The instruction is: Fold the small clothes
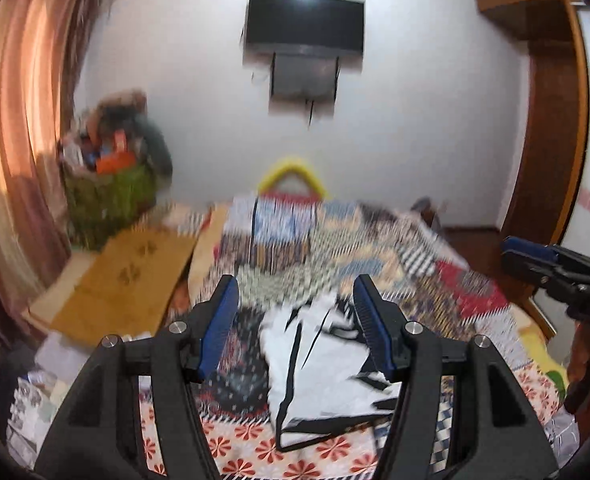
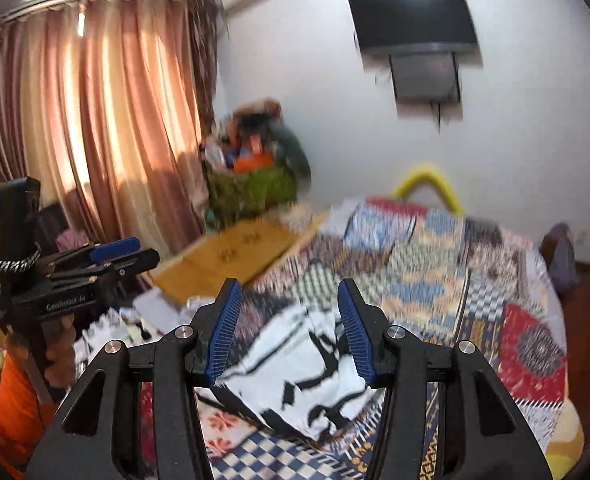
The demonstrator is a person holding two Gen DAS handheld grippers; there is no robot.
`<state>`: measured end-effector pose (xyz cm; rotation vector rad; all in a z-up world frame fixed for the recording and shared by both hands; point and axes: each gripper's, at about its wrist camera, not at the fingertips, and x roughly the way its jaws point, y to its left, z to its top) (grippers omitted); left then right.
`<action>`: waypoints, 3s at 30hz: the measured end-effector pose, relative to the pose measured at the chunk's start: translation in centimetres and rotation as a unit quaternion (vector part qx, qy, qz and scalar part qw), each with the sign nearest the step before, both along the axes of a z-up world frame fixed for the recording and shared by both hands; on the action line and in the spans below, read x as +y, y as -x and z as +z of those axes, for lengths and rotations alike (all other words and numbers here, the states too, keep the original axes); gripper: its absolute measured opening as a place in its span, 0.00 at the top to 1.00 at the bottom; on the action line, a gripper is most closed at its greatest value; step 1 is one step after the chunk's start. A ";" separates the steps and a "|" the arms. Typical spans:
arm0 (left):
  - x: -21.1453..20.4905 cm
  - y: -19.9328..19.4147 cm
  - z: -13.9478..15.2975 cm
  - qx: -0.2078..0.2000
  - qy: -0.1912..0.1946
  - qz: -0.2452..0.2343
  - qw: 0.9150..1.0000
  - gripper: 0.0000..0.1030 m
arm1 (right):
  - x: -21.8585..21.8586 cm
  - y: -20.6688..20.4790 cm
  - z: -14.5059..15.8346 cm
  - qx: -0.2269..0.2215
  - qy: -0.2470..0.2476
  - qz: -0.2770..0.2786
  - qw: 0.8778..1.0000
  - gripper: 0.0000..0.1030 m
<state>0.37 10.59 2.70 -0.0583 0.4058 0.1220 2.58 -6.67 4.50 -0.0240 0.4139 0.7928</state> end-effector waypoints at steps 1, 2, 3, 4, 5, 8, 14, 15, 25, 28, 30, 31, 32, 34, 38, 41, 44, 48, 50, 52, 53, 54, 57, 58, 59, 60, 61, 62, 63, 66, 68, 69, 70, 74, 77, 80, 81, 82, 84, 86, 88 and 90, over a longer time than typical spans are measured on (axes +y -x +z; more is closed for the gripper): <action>-0.7 0.8 0.6 -0.015 -0.005 -0.001 1.000 0.42 | 0.0 0.7 0.3 -0.011 -0.005 -0.002 1.000 0.55; -1.3 1.6 1.1 -0.029 -0.008 -0.003 1.000 0.42 | 0.0 1.5 0.7 -0.023 -0.009 -0.006 1.000 0.55; -1.8 2.3 1.5 -0.041 -0.010 -0.004 0.999 0.42 | -0.1 2.4 1.0 -0.036 -0.013 -0.011 0.999 0.55; -2.1 2.8 1.7 -0.047 -0.012 -0.004 0.999 0.42 | -0.1 3.0 1.2 -0.045 -0.017 -0.015 0.999 0.55; -2.6 3.5 2.0 -0.055 -0.015 -0.001 0.998 0.41 | -0.2 3.7 1.4 -0.052 -0.023 -0.019 0.998 0.55; -3.5 4.8 2.2 -0.071 -0.020 0.005 0.997 0.27 | -0.3 5.3 1.4 -0.069 -0.035 -0.036 0.996 0.53; -4.2 6.3 1.9 -0.087 -0.028 0.006 0.996 0.05 | -0.2 7.0 1.0 -0.091 -0.025 -0.069 0.993 0.20; -4.3 6.5 1.9 -0.088 -0.025 0.005 0.996 0.04 | -0.2 7.1 0.9 -0.093 -0.024 -0.074 0.993 0.17; -4.2 6.9 1.5 -0.090 -0.015 0.006 0.996 0.00 | -0.4 7.9 0.5 -0.097 -0.022 -0.095 0.991 0.01; -4.3 7.1 1.4 -0.091 -0.015 0.006 0.996 0.00 | -0.5 8.1 0.4 -0.096 -0.022 -0.096 0.990 0.01; -4.3 7.0 1.4 -0.091 -0.016 0.007 0.996 0.00 | -0.5 8.1 0.4 -0.095 -0.022 -0.097 0.990 0.01; -4.3 7.1 1.4 -0.092 -0.016 0.006 0.996 0.00 | -0.6 8.1 0.4 -0.094 -0.023 -0.097 0.991 0.01; -4.3 7.1 1.4 -0.092 -0.015 0.006 0.996 0.00 | -0.6 8.1 0.4 -0.093 -0.022 -0.098 0.991 0.01; -4.3 7.2 1.4 -0.091 -0.014 0.005 0.996 0.00 | -0.6 8.1 0.4 -0.091 -0.022 -0.099 0.991 0.01; -4.3 7.1 1.4 -0.090 -0.013 0.005 0.996 0.00 | -0.6 8.0 0.2 -0.086 -0.021 -0.100 0.991 0.01; -4.3 7.1 1.4 -0.090 -0.013 0.006 0.996 0.00 | -0.7 7.9 0.2 -0.081 -0.020 -0.100 0.991 0.01; -4.4 7.0 1.4 -0.090 -0.013 0.006 0.996 0.00 | -0.7 7.8 0.1 -0.079 -0.021 -0.100 0.992 0.01; -4.4 7.0 1.4 -0.090 -0.013 0.005 0.996 0.00 | -0.7 7.8 0.2 -0.079 -0.021 -0.100 0.992 0.01; -4.4 7.1 1.3 -0.090 -0.013 0.004 0.996 0.00 | -0.8 7.8 0.2 -0.079 -0.021 -0.101 0.992 0.01; -4.3 7.1 1.3 -0.089 -0.013 0.004 0.996 0.00 | -0.8 7.7 0.2 -0.078 -0.021 -0.101 0.992 0.01; -4.3 7.1 1.3 -0.089 -0.012 0.004 0.996 0.00 | -0.7 7.7 0.1 -0.077 -0.020 -0.101 0.992 0.01; -4.2 7.1 1.3 -0.088 -0.012 0.003 0.996 0.00 | -0.7 7.7 0.1 -0.076 -0.020 -0.101 0.992 0.01; -4.0 7.1 1.2 -0.086 -0.010 0.002 0.996 0.00 | -0.7 7.7 0.1 -0.074 -0.020 -0.102 0.992 0.01; -3.9 7.1 1.2 -0.086 -0.010 0.002 0.996 0.00 | -0.7 7.7 0.1 -0.073 -0.020 -0.103 0.992 0.01; -3.9 7.1 1.2 -0.085 -0.010 0.002 0.996 0.00 | -0.6 7.7 0.1 -0.073 -0.020 -0.103 0.992 0.01; -3.8 7.1 1.2 -0.085 -0.010 0.001 0.996 0.00 | -0.6 7.8 0.2 -0.072 -0.020 -0.103 0.992 0.01; -3.9 7.0 1.2 -0.085 -0.009 0.000 0.996 0.00 | -0.6 7.8 0.2 -0.071 -0.020 -0.103 0.992 0.01; -3.8 7.0 1.1 -0.084 -0.009 0.000 0.996 0.00 | -0.6 7.8 0.1 -0.071 -0.020 -0.103 0.992 0.01; -3.9 6.9 1.1 -0.084 -0.009 0.000 0.996 0.00 | -0.6 7.8 0.1 -0.071 -0.020 -0.103 0.992 0.01; -3.9 6.9 1.0 -0.083 -0.009 0.000 0.997 0.00 | -0.5 7.7 0.1 -0.069 -0.019 -0.103 0.992 0.01; -3.8 6.8 0.9 -0.081 -0.007 -0.001 0.997 0.00 | -0.5 7.7 0.0 -0.067 -0.018 -0.102 0.992 0.01; -3.8 6.8 0.9 -0.081 -0.006 -0.001 0.997 0.00 | -0.4 7.7 0.0 -0.066 -0.018 -0.102 0.992 0.01; -3.8 6.8 0.9 -0.081 -0.005 -0.001 0.997 0.00 | -0.4 7.7 0.0 -0.066 -0.018 -0.103 0.992 0.01; -3.6 6.7 0.8 -0.079 -0.003 -0.003 0.997 0.00 | -0.4 7.6 0.0 -0.065 -0.018 -0.102 0.992 0.01; -3.5 6.5 0.8 -0.076 -0.002 -0.007 0.997 0.00 | -0.3 7.5 0.0 -0.063 -0.019 -0.102 0.993 0.01; -3.5 6.3 0.7 -0.075 -0.003 -0.007 0.997 0.00 | -0.2 7.5 -0.1 -0.062 -0.019 -0.103 0.993 0.01; -3.4 6.4 0.7 -0.075 -0.003 -0.008 0.997 0.00 | -0.2 7.5 -0.1 -0.062 -0.019 -0.103 0.993 0.01; -3.4 6.4 0.7 -0.074 -0.002 -0.009 0.997 0.00 | -0.2 7.5 -0.1 -0.062 -0.019 -0.103 0.993 0.01; -3.4 6.3 0.7 -0.075 -0.003 -0.008 0.997 0.00 | -0.2 7.5 -0.1 -0.062 -0.019 -0.103 0.993 0.01; -3.4 6.3 0.7 -0.074 -0.003 -0.009 0.997 0.00 | -0.2 7.5 -0.1 -0.062 -0.019 -0.103 0.993 0.01; -3.3 6.2 0.7 -0.073 -0.002 -0.008 0.997 0.00 | -0.1 7.5 -0.2 -0.060 -0.018 -0.104 0.993 0.01; -3.3 6.2 0.6 -0.071 -0.002 -0.009 0.997 0.00 | 0.0 7.4 -0.3 -0.059 -0.017 -0.105 0.993 0.01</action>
